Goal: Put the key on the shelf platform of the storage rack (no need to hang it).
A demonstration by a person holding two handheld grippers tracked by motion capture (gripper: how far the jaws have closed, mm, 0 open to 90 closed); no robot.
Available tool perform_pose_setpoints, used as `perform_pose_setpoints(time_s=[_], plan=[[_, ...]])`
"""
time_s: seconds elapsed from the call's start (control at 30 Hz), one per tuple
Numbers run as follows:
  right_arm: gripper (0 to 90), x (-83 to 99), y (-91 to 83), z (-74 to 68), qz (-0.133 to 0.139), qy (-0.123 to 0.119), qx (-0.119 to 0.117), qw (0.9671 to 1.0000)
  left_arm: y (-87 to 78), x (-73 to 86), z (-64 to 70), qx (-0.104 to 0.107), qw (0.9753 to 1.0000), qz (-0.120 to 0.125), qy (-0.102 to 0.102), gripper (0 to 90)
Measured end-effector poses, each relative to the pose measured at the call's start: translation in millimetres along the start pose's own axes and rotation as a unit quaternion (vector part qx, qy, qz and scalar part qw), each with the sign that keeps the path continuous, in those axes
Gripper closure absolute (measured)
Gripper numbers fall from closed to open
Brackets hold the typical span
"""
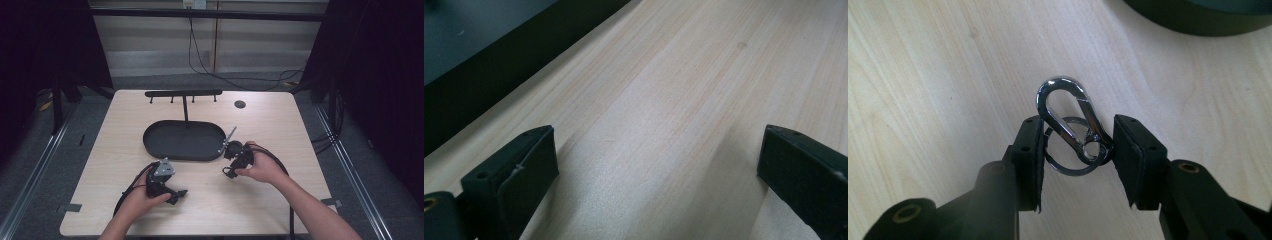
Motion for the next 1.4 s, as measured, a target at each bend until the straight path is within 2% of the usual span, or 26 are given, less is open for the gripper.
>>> perform_pose_setpoints(time_s=[0.1, 0.5, 0.7, 0.8, 1.0, 1.4], plan=[[57.9, -1.8, -5.2, 2.0, 0.001, 0.006, -0.001, 1.0, -0.1, 0.1, -0.1, -0.001, 1.0, -0.001, 0.0, 2.4], [57.9, -7.7, -13.4, 7.9, -0.001, 0.0, 0.0, 1.0, -0.1, 0.1, 0.0, 0.0, 1.0, -0.001, 0.0, 2.4], [57.9, -12.4, -18.1, 10.9, 0.001, 0.004, 0.002, 1.0, 0.0, 0.1, 0.0, 0.0, 1.0, 0.0, 0.0, 2.4], [57.8, -15.1, -19.5, 11.0, 0.007, 0.006, 0.0, 1.0, -0.1, 0.1, -0.1, -0.001, 1.0, -0.001, 0.0, 2.4], [57.8, -14.9, -18.7, 10.7, 0.0, 0.005, -0.001, 1.0, -0.1, 0.0, 0.0, 0.0, 1.0, 0.0, 0.0, 2.4], [57.9, -27.3, -27.9, 11.8, 0.006, 0.005, 0.004, 1.0, -0.1, 0.1, -0.1, -0.001, 1.0, -0.001, 0.0, 2.4]])
Point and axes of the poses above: each handheld gripper's, and its own axes: y roughly forward along the jaws, x roughly out of its underside, z roughly to its right, the point moved 10 cm from there along y, roughly forward along the jaws, and after that the axes turned 8 degrees about x, right-handed, at the moved point
